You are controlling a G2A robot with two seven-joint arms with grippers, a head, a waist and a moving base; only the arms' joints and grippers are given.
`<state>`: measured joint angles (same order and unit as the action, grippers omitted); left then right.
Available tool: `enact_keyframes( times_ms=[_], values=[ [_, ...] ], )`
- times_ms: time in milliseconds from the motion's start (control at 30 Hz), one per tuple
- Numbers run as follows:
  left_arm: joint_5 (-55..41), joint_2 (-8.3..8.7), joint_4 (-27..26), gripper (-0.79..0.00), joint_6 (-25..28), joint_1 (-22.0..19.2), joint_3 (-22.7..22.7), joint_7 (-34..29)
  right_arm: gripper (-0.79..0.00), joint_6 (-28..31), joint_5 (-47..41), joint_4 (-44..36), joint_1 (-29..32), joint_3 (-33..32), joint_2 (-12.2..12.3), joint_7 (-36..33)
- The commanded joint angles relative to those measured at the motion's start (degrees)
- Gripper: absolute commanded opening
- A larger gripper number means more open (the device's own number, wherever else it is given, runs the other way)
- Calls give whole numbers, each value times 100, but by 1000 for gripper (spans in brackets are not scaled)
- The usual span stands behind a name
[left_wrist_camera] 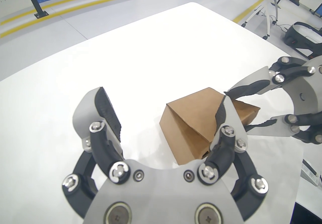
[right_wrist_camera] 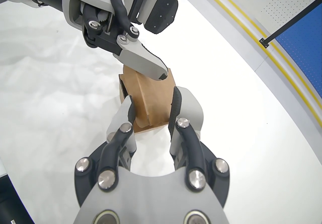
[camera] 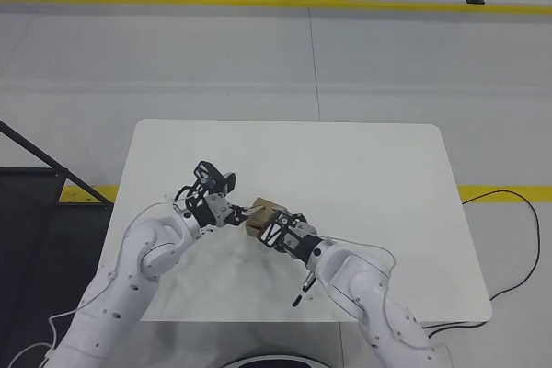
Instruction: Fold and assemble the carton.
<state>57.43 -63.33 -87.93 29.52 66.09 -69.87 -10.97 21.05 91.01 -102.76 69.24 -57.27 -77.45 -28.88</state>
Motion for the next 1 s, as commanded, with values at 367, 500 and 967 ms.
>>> enact_keyframes(
  times_ms=[367,500,967],
  values=[
    [0,-2,70,0,6,13,-17,-139,-468,137,148,-97,53,52,23,99],
    [9,-6,93,0,4,6,-16,-139,-489,140,158,-36,14,82,18,112],
    [-44,-12,171,0,42,-2,-46,-137,-502,165,212,25,-19,132,18,172]
  ],
)
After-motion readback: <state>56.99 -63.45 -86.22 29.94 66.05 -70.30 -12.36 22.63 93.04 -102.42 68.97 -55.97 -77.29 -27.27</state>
